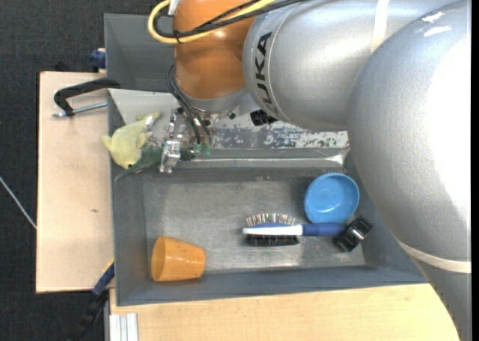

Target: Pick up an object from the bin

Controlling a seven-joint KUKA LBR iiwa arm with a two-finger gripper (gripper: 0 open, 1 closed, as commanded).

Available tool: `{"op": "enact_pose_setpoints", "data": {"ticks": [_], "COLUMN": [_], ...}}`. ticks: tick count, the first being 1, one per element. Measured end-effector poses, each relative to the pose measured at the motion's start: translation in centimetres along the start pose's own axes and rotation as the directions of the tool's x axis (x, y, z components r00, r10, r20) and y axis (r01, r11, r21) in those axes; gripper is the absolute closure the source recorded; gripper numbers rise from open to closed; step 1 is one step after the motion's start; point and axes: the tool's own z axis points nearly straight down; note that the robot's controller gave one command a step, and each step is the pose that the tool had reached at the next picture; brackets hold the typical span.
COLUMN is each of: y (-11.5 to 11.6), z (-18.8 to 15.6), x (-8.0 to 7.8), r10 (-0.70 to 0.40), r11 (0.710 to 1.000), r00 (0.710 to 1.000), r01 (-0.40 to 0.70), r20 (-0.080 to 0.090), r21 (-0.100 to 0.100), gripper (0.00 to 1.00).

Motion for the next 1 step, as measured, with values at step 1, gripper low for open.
{"op": "enact_pose_setpoints", "data": {"ticks": [1], "y": [-1.17], "z": [-5.05], "x": [0.81], "r10": [-0.003], "r11": [1.000], "r00": [1.000], "r01": [0.003], "r20": [-0.001], "r21": [0.000], "gripper": [1.00]}}
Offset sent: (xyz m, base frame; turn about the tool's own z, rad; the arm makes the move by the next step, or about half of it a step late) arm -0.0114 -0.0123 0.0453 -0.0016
